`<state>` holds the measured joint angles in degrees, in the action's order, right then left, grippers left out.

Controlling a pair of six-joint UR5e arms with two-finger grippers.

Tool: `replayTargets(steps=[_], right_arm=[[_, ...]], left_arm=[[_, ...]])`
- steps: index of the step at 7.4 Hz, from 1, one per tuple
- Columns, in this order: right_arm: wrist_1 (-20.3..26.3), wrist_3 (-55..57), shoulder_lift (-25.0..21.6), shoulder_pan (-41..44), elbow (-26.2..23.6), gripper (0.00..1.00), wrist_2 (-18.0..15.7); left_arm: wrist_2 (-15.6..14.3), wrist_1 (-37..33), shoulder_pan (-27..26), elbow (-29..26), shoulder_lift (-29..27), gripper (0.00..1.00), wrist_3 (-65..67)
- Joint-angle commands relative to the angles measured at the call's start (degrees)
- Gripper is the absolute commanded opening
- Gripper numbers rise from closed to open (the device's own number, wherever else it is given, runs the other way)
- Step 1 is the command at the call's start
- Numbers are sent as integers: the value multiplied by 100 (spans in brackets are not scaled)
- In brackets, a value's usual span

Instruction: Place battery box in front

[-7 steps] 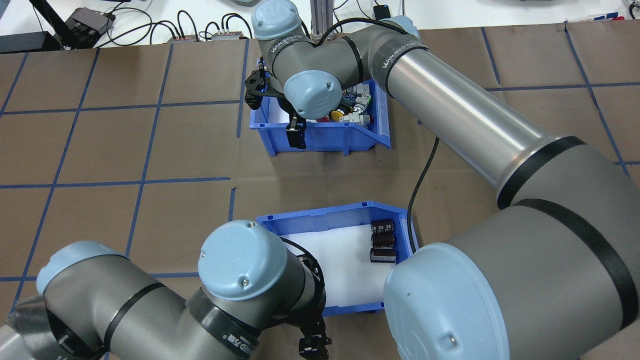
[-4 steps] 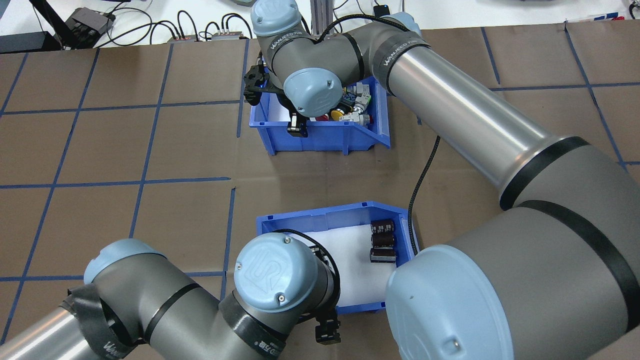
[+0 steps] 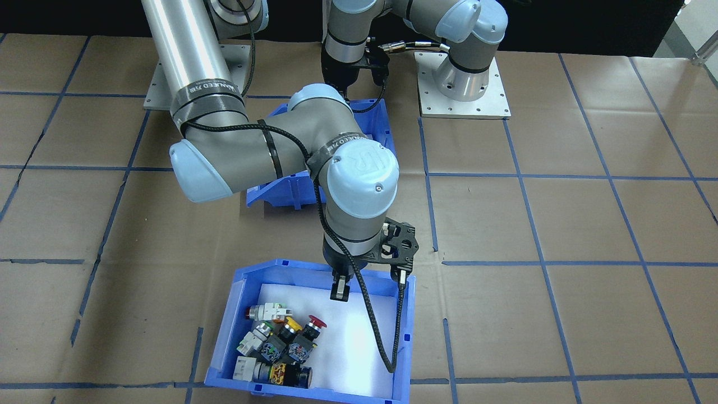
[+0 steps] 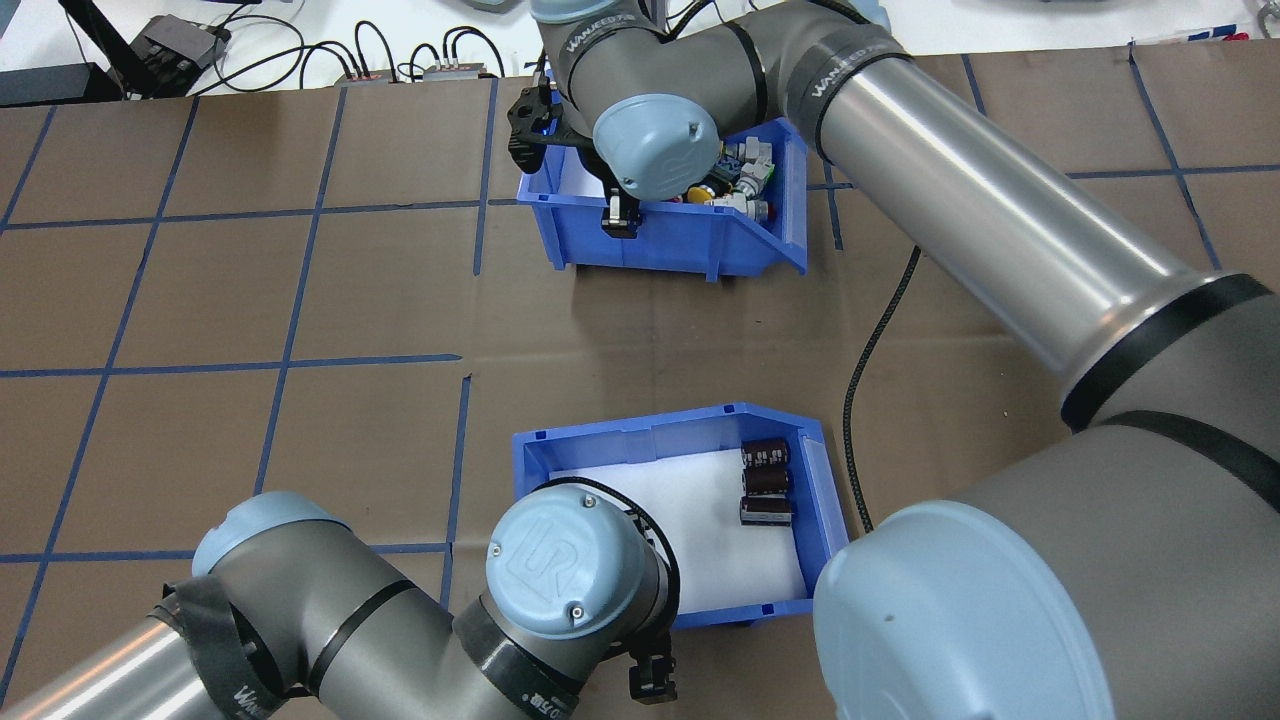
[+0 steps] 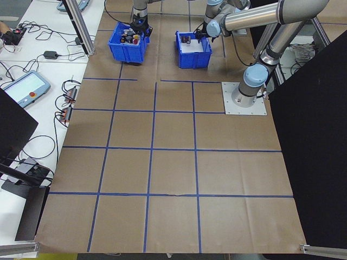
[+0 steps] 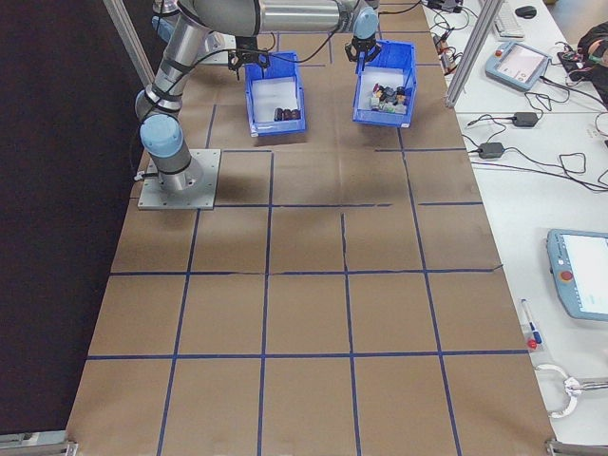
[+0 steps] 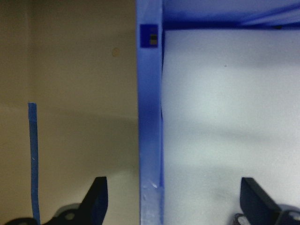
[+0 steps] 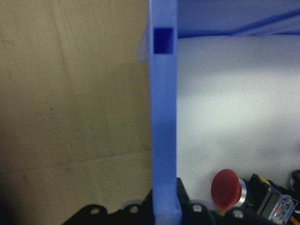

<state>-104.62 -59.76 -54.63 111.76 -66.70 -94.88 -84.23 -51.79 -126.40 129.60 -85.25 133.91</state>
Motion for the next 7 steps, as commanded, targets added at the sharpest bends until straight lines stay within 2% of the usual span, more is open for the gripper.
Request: replayTargets(steps=[1, 2, 3, 4, 5, 6, 7], right_arm=[[169, -874, -319, -600, -97, 0, -161], [170, -1463, -433, -855, -254, 0, -345], [170, -1973, -669, -1093, -517, 0, -373], [144, -2457, -976, -1460, -876, 0, -356], [74, -2923, -1310, -1864, -1228, 0, -294], [65, -3362, -1583, -2216, -1518, 0, -268], [56, -3750, -1803, -2516, -1739, 0, -268]], left_arm=[[3, 2, 1, 22, -254, 98, -23], [3, 2, -7, 13, -281, 87, -14], [11, 46, -7, 13, -290, 74, -5], [20, 107, 1, -13, -290, 54, 4], [55, 395, -7, -22, -290, 6, 4], [151, 694, -7, -22, -290, 0, 21], [204, 671, -7, -22, -290, 0, -31]])
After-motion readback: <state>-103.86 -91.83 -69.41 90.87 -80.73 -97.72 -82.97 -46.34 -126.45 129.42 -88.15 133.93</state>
